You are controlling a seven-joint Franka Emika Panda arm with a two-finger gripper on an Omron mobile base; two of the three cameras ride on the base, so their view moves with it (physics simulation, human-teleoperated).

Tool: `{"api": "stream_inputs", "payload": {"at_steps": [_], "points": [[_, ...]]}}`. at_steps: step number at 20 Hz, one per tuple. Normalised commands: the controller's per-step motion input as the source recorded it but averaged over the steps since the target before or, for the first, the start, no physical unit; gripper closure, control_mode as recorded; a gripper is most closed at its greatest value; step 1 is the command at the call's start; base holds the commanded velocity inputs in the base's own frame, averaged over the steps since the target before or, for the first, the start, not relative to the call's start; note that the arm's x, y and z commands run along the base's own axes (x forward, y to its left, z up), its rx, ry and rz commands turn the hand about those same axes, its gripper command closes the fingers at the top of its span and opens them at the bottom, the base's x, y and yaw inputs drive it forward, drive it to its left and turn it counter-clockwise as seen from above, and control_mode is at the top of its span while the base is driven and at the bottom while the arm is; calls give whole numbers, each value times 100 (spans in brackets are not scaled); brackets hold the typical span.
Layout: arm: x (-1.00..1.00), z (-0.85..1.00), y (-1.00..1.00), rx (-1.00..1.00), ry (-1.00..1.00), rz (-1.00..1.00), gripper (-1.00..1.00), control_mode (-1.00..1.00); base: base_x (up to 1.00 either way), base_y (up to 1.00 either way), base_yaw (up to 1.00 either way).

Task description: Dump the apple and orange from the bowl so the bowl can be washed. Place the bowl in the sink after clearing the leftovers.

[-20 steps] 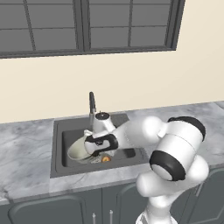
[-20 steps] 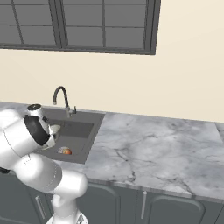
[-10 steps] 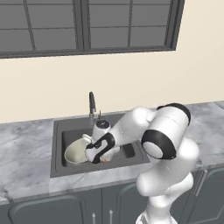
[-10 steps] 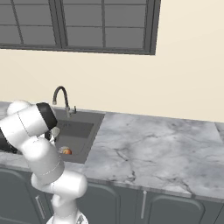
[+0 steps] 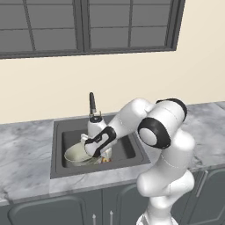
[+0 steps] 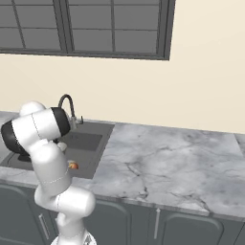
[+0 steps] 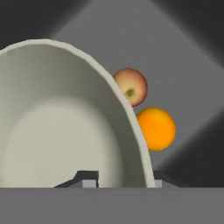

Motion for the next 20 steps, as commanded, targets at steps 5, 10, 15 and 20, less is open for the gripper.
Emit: {"api": "stream_inputs", "payload": {"at_steps": [5, 10, 15, 20], "points": [[-10, 26, 18, 0, -5, -2, -100, -100, 0, 0, 0], [-51, 80, 5, 0, -14, -1, -100, -100, 0, 0, 0], [-98, 100, -20, 0, -23, 0, -100, -100, 0, 0, 0], [-100, 100, -68, 0, -27, 0, -100, -100, 0, 0, 0]]}}
